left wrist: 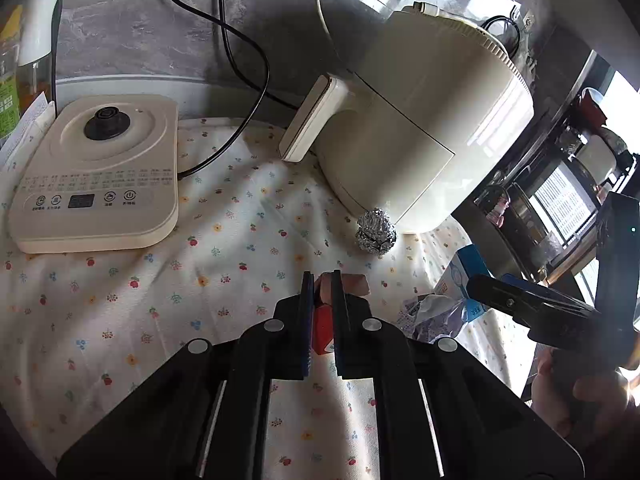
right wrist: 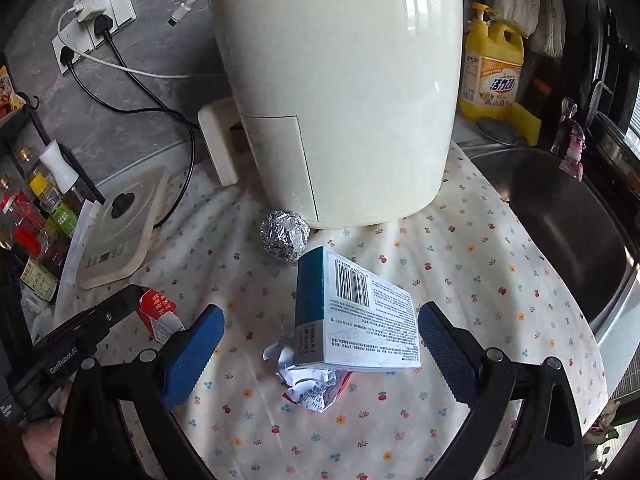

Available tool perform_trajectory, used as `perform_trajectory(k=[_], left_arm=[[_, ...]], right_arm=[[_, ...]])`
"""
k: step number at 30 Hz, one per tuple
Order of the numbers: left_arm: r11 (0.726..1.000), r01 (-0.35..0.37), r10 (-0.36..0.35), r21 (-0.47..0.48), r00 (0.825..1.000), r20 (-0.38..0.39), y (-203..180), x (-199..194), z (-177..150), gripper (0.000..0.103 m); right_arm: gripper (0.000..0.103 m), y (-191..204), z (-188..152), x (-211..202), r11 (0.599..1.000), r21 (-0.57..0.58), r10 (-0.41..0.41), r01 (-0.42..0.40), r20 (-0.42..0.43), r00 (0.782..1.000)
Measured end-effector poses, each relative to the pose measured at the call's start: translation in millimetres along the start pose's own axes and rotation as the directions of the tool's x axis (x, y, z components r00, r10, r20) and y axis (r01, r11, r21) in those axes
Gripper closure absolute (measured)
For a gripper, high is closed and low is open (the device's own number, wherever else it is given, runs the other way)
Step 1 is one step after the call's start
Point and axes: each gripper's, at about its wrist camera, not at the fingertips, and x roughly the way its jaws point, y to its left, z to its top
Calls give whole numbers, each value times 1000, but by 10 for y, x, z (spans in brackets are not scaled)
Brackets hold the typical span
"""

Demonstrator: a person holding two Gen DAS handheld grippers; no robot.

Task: Collect trash
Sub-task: 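Close the right tool on the blue-and-white box, then carry the red carton and blue box to the white bin and open both tools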

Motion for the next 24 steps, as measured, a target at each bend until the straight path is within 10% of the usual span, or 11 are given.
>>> perform_trajectory(k=[4,15,24], left_arm=[[1000,-19,19,-25,1000,11,95,-126,-75,94],[1000,-20,21,-23,999,31,-45,-354,-277,94],[1000,-4,3,21,999,40,-535,-465,-425,94]], right_arm=[[14,45,63,174,999,-27,-36,34,-53,998],[72,-284,29,-147,1000,-1,-11,11,-41,999],[81,-780,-168,-710,999,36,-25,23,45,999]])
